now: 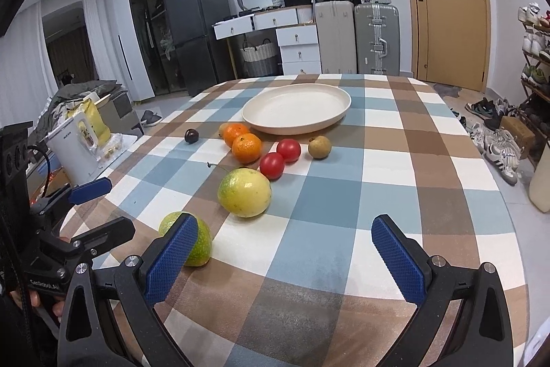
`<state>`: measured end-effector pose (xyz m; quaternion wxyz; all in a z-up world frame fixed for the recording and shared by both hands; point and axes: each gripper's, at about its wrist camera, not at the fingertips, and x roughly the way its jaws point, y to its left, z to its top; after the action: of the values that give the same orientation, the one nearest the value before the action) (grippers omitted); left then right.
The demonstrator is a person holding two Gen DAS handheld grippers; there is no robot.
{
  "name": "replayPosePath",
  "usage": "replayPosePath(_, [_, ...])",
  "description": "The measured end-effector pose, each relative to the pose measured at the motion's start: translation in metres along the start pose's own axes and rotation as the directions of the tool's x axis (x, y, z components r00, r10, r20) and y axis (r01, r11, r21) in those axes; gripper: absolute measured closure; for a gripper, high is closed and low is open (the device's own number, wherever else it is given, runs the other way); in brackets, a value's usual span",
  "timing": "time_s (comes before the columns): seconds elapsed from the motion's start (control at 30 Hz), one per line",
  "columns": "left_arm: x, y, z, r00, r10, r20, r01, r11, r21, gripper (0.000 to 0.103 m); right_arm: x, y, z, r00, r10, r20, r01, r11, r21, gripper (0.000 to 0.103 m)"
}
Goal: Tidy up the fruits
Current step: 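Reach the left gripper to the large green fruit and grasp it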
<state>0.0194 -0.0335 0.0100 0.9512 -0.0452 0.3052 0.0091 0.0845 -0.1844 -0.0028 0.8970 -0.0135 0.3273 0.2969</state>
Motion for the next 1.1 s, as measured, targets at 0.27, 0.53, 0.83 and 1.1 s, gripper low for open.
replayPosePath(0.27, [0.018, -0.017, 0.000, 0.997, -0.047, -0.056, 0.050, 0.997, 0.054, 0.004, 0.010, -0.006, 0.003, 0.998, 0.037, -0.043, -0.036, 0.999, 0.017, 0.000])
replayPosePath(0.53, [0.038, -0.032, 0.002, 0.988, -0.087, -0.124, 0.100, 0.990, 0.098, 0.015, 0.023, -0.011, 0.011, 0.996, 0.053, -0.068, -0.051, 0.998, 0.019, 0.000])
replayPosePath(0.83, [0.063, -0.032, 0.004, 0.964, -0.179, -0.199, 0.196, 0.978, 0.068, 0.054, 0.036, -0.021, 0.018, 0.994, 0.058, -0.089, -0.055, 0.998, 0.038, 0.000])
replayPosePath(1.1, [0.056, -0.022, 0.005, 0.961, -0.228, -0.158, 0.235, 0.972, 0.025, 0.054, 0.054, -0.022, 0.023, 0.990, 0.056, -0.128, -0.052, 0.998, 0.037, 0.000])
